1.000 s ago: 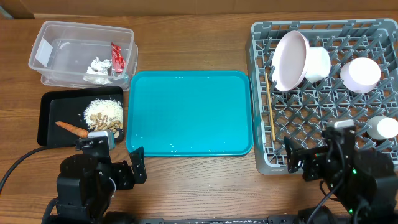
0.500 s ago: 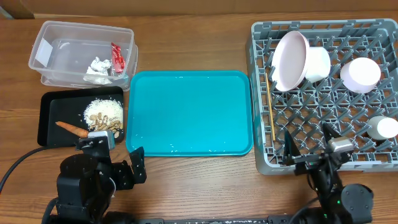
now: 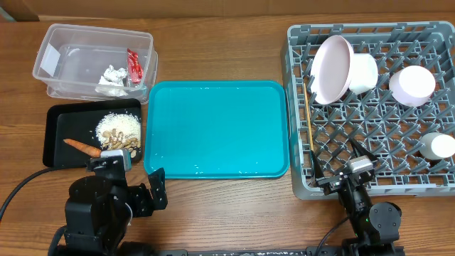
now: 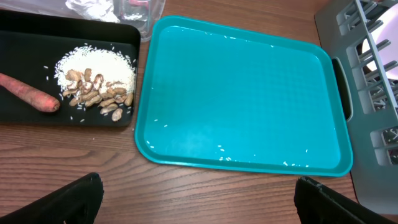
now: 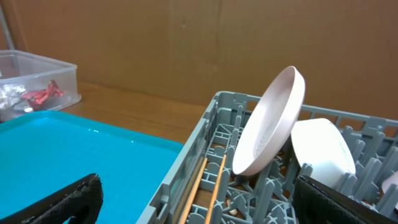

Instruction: Sort waste into correct bins and load items into the dishwasher

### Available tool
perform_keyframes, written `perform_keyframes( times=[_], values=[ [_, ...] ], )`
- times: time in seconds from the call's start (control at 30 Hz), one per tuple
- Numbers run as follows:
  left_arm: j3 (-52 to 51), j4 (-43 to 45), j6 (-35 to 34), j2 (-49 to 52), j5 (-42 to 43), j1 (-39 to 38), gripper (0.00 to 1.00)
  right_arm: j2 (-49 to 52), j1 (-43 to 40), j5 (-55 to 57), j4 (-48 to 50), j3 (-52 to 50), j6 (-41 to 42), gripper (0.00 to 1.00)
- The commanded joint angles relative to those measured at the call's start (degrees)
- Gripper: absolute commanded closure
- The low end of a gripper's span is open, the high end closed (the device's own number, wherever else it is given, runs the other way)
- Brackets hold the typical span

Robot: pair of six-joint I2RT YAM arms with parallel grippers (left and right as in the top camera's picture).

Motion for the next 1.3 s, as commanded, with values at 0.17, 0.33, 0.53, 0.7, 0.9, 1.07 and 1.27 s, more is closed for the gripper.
perform_keyframes(
  times=[0.17,0.33,0.53,0.7,0.9,1.07,1.27],
  values=[
    [-0.52,0.17,-0.81,-0.26,-0.37,0.11,0.00,-0.68,-0.48,-1.36,0.33,-0.61,-1.60,0.00],
    [-0.52,0.17,-0.81,-0.26,-0.37,0.11,0.00,-0.68,-0.48,-1.36,0.33,-0.61,-1.60,0.00],
    [-0.52,0.17,-0.81,-0.26,-0.37,0.11,0.00,-0.68,-0.48,-1.36,0.33,-0.61,-1.60,0.00],
    [-0.52,0.17,-0.81,-0.26,-0.39,0.11,0.00,-0.68,-0.48,-1.36,0.33,-0.61,-1.60,0.00],
    [-0.52,0.17,-0.81,-0.26,-0.37,0.11,0.00,-0.68,-0.48,-1.36,0.35,-0.61,-1.60,0.00],
    [-0.52,0.17,-0.81,-0.26,-0.42,0.11,0.00,-0.68,-0.48,-1.36,0.33,-0.61,-1.60,0.00],
    [-1.57,-0.92,1.36,-2.86,-2.56,0.22,0.00,-0.68,-0.48,-1.36,0.35,-0.61,-1.60,0.00]
  ],
)
